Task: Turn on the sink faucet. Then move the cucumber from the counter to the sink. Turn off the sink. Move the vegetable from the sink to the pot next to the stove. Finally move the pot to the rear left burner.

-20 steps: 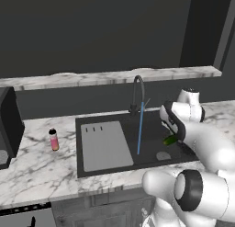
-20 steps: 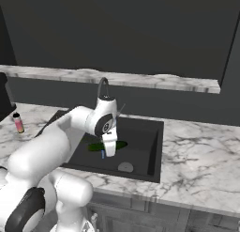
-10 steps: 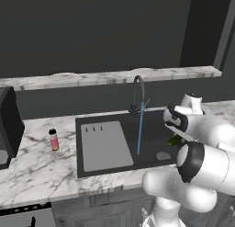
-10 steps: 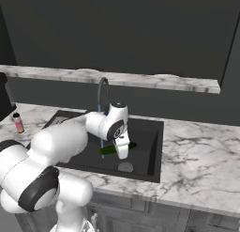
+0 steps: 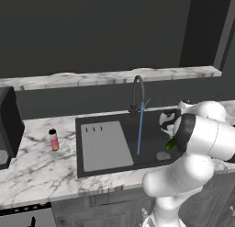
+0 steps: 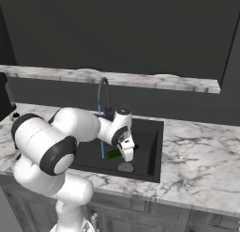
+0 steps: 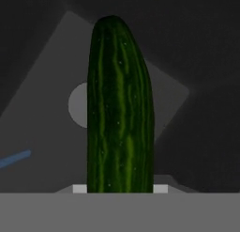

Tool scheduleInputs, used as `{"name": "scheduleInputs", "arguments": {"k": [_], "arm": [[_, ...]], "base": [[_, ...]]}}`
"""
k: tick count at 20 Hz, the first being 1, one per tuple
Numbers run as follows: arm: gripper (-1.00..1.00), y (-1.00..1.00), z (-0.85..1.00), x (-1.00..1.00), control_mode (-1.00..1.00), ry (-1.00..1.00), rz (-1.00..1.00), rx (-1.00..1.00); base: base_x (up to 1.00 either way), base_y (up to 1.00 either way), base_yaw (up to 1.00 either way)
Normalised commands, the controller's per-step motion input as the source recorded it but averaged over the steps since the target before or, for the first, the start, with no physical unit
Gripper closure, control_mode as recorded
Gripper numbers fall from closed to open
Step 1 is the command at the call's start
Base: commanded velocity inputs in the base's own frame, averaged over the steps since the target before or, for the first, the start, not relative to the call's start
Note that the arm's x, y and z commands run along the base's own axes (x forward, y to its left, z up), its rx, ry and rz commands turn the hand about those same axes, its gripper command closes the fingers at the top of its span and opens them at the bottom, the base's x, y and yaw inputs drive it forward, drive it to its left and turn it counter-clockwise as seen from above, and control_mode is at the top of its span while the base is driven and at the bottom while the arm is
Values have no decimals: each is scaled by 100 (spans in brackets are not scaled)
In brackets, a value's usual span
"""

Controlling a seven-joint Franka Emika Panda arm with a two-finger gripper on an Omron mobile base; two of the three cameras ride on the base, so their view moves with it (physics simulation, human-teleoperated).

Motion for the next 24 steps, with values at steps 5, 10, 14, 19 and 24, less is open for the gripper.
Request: {"name": "scheduleInputs", "arguments": {"k": [5, 10, 14, 19, 24], "arm": [[100, -10, -27, 31, -100, 0, 11, 0], [100, -15, -16, 34, -100, 0, 10, 1], [100, -6, -18, 38, -100, 0, 10, 1], [100, 0, -29, 36, -100, 0, 12, 0], [100, 0, -36, 26, -100, 0, 12, 0]], "base": [[0, 0, 0], [0, 0, 0], [0, 0, 0], [0, 0, 0], [0, 0, 0]]}}
